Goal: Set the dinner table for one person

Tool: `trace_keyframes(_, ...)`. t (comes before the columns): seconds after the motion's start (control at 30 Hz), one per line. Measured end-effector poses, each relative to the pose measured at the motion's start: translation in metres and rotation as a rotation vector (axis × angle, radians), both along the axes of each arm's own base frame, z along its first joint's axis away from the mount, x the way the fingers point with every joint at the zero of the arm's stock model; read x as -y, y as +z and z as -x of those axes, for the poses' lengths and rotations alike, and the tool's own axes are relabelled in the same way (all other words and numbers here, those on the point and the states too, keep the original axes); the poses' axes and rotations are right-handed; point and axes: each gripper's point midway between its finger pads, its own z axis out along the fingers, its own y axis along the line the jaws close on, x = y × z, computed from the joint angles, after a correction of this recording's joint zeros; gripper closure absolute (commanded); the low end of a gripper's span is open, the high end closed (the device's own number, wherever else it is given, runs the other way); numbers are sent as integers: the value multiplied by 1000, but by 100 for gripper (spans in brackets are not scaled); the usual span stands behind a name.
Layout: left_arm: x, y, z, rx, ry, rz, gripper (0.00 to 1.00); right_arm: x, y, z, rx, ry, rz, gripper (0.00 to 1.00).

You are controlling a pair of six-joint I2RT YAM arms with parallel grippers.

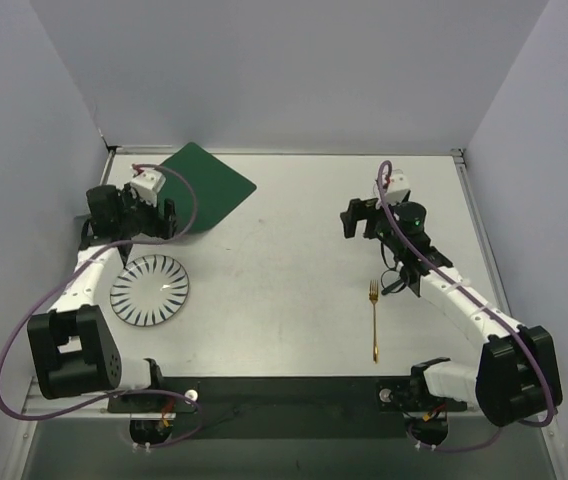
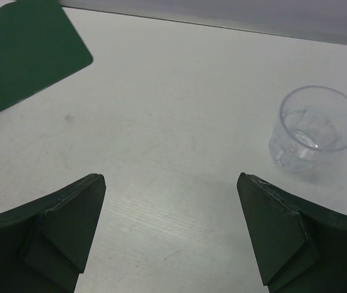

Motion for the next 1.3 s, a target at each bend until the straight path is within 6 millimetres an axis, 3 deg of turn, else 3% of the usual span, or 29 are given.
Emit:
trace_keyframes(0.2, 44, 9, 25, -175, -302, -233, 16, -40, -15, 10, -55, 131, 10, 5)
trace_keyframes(0.3, 63, -10, 51, -264, -415, -362, 14, -50, -25, 16, -88, 165, 19, 5)
trace_keyframes(0.4, 66, -34, 72, -343, -479, -526, 13, -58, -29, 20, -100, 190, 24, 5)
trace_keyframes(0.53, 45, -62, 82, -438, -462, -751, 21, -63, -31, 23, -105, 210, 30, 5)
trace_keyframes(0.63, 17, -79, 86, -524, -411, -898, 24, -64, -31, 24, -105, 216, 33, 5)
trace_keyframes(0.9, -48, -86, 115, -634, -380, -1128, 17, -64, -36, 22, -107, 219, 43, 5)
trace_keyframes(1.17, -66, -93, 104, -631, -368, -1192, 18, -67, -61, 22, -171, 231, 60, 5)
trace_keyframes(1.27, -74, -101, 96, -645, -349, -1205, 29, -67, -61, 22, -170, 233, 59, 4)
trace_keyframes(1.3, -76, -104, 94, -646, -347, -1207, 37, -67, -61, 22, -169, 233, 59, 5)
